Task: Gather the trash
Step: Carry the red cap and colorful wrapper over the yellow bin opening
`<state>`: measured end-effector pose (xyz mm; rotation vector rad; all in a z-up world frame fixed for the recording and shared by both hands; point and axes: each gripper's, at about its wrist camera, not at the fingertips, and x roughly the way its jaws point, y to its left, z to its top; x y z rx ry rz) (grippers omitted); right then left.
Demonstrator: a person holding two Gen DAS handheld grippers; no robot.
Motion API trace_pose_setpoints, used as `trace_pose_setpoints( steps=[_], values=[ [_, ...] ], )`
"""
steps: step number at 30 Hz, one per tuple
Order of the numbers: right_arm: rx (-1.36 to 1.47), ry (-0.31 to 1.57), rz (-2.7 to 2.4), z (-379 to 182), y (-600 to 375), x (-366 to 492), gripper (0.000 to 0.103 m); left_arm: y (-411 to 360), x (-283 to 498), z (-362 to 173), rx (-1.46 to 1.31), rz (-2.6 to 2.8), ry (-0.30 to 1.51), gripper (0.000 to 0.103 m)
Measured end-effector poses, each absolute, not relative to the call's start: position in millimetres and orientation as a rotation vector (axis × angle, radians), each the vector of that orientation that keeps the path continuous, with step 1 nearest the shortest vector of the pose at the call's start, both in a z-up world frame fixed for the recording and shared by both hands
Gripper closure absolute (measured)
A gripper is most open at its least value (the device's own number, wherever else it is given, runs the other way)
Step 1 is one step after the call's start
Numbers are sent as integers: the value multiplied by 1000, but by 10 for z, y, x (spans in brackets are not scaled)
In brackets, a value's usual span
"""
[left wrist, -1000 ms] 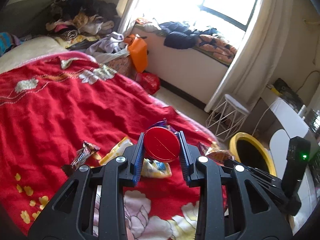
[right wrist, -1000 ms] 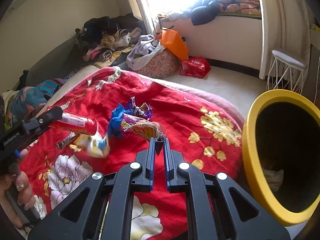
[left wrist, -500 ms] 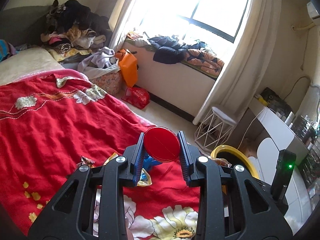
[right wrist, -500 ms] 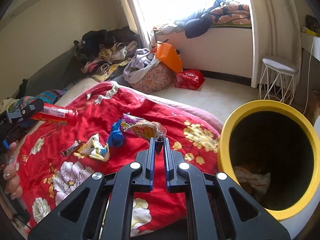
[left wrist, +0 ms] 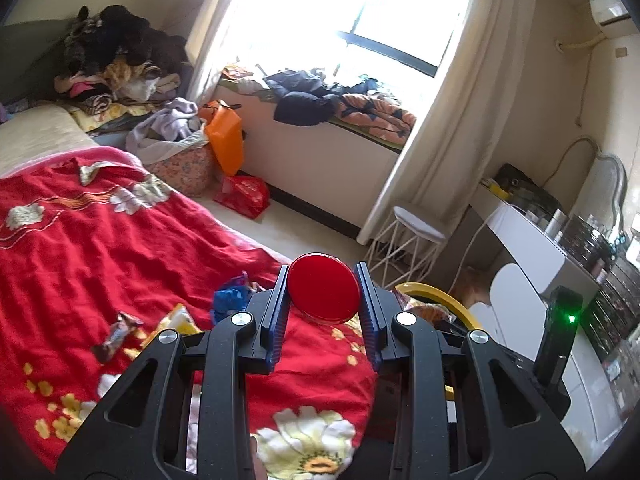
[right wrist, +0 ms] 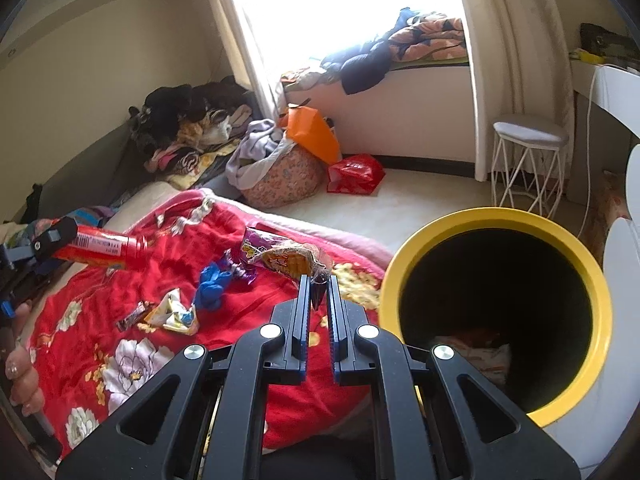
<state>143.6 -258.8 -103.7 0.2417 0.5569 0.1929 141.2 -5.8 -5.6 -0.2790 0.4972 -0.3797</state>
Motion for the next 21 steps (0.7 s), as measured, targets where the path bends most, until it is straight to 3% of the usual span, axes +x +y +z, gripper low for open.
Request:
trace_pose_setpoints(
  steps=[21],
  values=[
    [335,499,56,-1013,-3144,1350,95,-826,1349,-167,-200,-525,540,78]
  ],
)
